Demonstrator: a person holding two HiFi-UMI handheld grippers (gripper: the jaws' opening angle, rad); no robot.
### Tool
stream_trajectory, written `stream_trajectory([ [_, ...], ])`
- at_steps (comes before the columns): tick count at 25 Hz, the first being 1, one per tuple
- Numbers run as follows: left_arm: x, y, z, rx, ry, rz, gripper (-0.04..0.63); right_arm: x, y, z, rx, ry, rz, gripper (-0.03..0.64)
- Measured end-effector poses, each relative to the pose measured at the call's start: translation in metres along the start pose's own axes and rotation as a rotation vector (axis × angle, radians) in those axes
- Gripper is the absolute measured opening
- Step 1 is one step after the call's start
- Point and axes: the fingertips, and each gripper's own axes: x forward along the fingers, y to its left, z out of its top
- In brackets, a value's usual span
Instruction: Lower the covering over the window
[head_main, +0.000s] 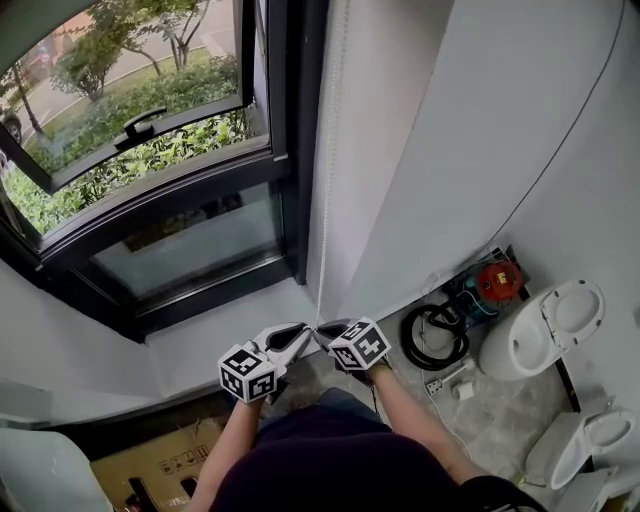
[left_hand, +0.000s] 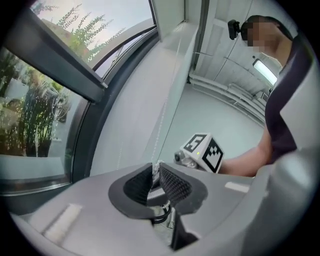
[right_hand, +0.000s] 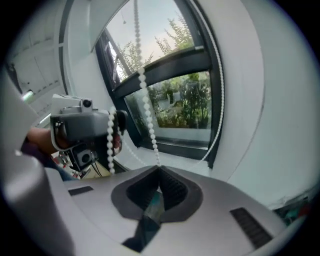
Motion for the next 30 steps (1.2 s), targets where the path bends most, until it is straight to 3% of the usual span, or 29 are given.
stream_trajectory([
  [4, -0.002, -0.007, 0.014, 0.04, 0.0, -0.01, 0.061, 0.001, 0.0, -0.011, 0.041, -0.003, 0.005, 0.014],
  [10, 0.004, -0.023, 0.017, 0.17, 0.091, -0.042, 0.072, 0.003, -0.003, -0.01, 0.043, -0.002, -0.001, 0.012],
  [12, 0.003, -0.03, 0.027, 0.168, 0.055, -0.069, 0.084, 0.004, -0.002, -0.011, 0.044, -0.001, -0.002, 0.012],
  [15, -0.004, -0.037, 0.061, 0.109, -0.094, -0.094, 0.11, 0.01, 0.0, -0.028, 0.01, 0.077, -0.008, 0.012],
  [17, -0.009, -0.038, 0.081, 0.115, -0.147, -0.089, 0.11, 0.017, 0.004, -0.047, 0.012, 0.126, 0.0, 0.012],
  [21, -0.016, -0.039, 0.099, 0.155, -0.172, -0.078, 0.11, 0.024, 0.013, -0.07, 0.055, 0.141, 0.023, 0.012],
  [30, 0.003, -0.048, 0.098, 0.173, -0.126, -0.109, 0.11, 0.026, 0.023, -0.065, 0.024, 0.141, 0.04, 0.012],
])
